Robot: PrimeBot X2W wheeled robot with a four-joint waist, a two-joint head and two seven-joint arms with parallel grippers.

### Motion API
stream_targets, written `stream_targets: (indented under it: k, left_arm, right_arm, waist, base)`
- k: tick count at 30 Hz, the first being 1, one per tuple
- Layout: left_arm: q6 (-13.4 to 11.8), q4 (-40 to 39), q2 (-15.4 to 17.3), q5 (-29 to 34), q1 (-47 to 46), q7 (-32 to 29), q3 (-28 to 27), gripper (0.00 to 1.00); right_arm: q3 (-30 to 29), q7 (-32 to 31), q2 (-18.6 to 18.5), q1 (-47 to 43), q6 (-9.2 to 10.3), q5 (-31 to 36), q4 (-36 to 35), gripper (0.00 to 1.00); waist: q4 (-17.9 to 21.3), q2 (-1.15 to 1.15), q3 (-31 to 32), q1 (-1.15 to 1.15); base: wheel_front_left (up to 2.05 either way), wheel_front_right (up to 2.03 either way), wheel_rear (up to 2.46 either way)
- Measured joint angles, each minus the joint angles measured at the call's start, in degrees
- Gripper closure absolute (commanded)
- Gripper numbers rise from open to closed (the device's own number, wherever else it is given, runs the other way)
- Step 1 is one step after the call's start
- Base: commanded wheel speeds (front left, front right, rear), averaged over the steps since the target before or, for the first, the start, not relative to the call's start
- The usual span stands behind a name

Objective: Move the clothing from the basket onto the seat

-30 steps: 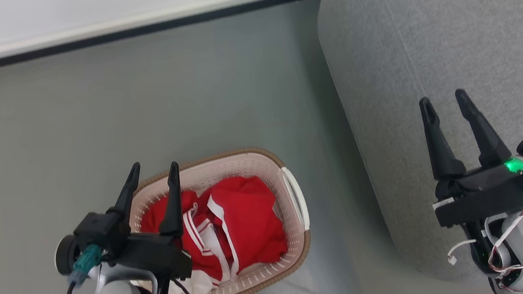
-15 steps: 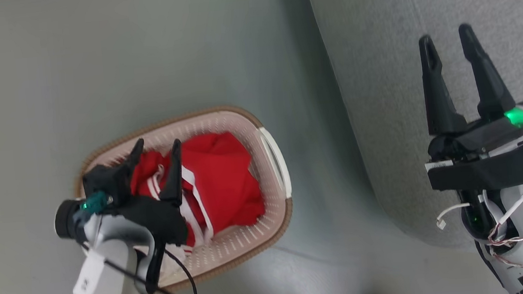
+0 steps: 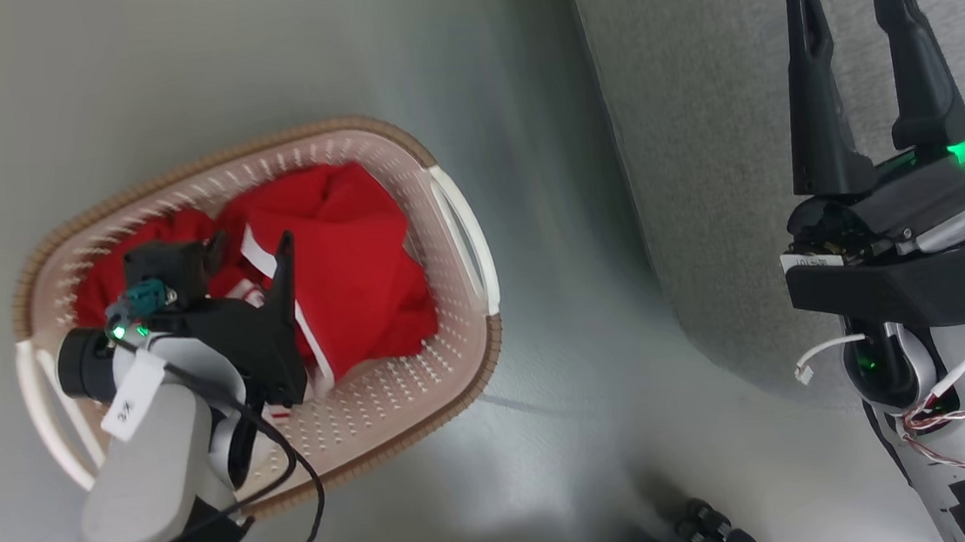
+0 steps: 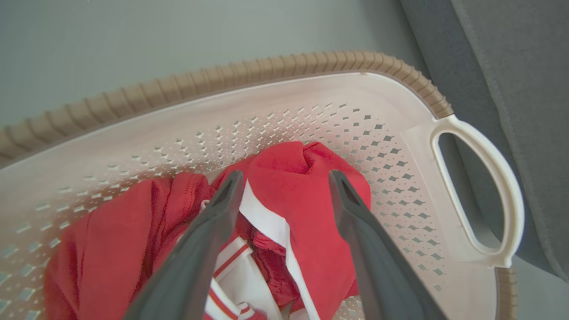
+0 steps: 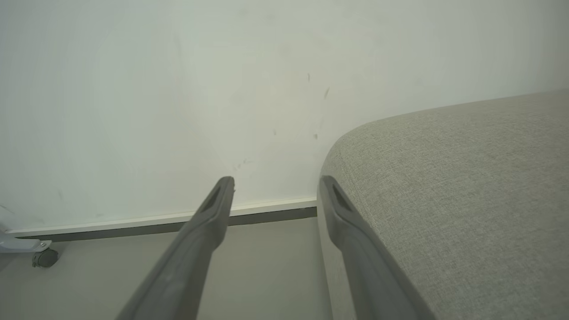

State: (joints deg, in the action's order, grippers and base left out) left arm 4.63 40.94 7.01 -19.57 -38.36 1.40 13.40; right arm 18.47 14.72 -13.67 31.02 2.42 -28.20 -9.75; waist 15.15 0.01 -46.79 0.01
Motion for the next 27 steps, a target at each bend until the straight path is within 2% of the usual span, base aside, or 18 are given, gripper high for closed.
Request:
stream_targets:
  k: [13, 26, 27]
  left_arm:
    - [0.96, 9.09, 0.16, 0.23, -6.47, -4.38, 1.36, 0.00]
    - [1.31, 17.06, 0.52, 2.11, -8.37, -8.36, 3.31, 0.00]
    - [1.49, 17.27, 0.52, 2.10, -8.68, -8.36, 3.36, 0.16]
  right_arm:
    - [-0.32, 0.00, 1.58, 2.21, -1.51, 2.55, -1.53, 0.00]
    - [-0.19, 0.00, 3.30, 2.58, -2.52, 3.93, -1.59, 0.00]
    - [-0.20, 0.00, 3.37, 2.58, -2.67, 4.08, -1.55, 0.00]
  waist:
    - [2.72, 0.00, -6.87, 0.00]
    - [4.07, -0.01, -8.64, -0.01]
    - [4.09, -0.01, -8.70, -0.01]
  base:
    - [0.00, 0.00, 0.00]
    - [0.00, 0.00, 0.00]
    - [0.00, 0.00, 0.00]
